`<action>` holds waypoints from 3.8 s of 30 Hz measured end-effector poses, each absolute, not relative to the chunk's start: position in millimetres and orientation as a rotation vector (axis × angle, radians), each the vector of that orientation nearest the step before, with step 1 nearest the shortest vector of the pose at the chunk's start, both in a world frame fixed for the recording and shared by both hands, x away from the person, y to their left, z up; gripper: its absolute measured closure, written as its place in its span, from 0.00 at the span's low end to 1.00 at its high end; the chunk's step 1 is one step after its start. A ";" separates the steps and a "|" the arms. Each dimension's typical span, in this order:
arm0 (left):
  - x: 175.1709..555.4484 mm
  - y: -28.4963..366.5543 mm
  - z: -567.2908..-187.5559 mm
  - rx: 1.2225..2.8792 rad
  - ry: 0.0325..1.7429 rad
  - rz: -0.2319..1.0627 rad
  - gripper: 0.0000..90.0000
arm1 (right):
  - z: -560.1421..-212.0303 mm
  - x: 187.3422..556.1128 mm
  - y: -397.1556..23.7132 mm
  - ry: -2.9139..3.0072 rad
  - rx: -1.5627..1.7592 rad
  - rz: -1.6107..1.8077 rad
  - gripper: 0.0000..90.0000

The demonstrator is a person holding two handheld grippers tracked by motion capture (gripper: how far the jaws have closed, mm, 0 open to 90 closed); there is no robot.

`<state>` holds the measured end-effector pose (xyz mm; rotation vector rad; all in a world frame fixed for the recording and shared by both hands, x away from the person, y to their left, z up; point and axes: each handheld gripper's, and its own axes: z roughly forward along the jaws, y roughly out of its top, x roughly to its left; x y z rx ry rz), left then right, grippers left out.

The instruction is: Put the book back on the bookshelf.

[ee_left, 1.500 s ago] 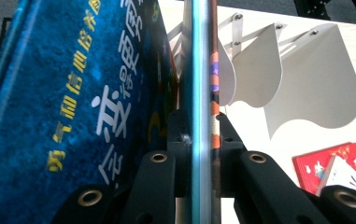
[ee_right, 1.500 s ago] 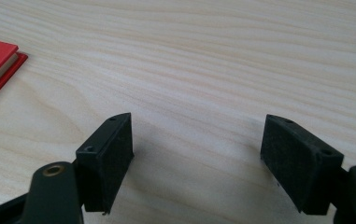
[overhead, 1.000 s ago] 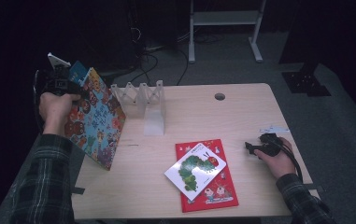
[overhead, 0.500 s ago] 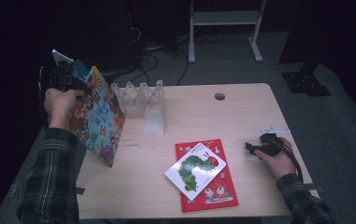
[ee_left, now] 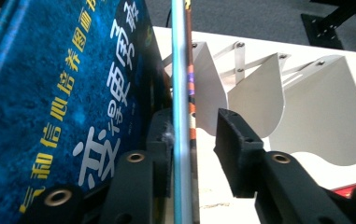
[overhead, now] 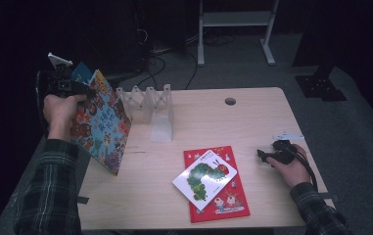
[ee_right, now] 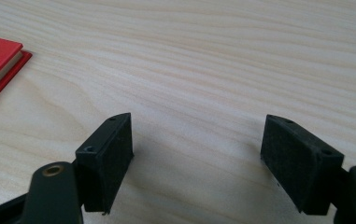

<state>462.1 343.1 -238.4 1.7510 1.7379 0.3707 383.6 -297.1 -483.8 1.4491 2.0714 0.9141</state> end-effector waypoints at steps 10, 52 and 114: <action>449.2 342.2 -235.7 1.725 1.702 0.447 0.63 | -483.8 383.4 -297.0 2.071 1.451 0.914 0.26; 376.8 257.5 -282.0 1.837 1.317 0.429 0.35 | -486.5 383.3 -296.2 2.095 1.421 0.933 0.16; 354.8 151.7 -447.5 2.178 0.915 -0.049 0.34 | -453.2 311.6 -233.2 2.397 1.179 1.161 0.44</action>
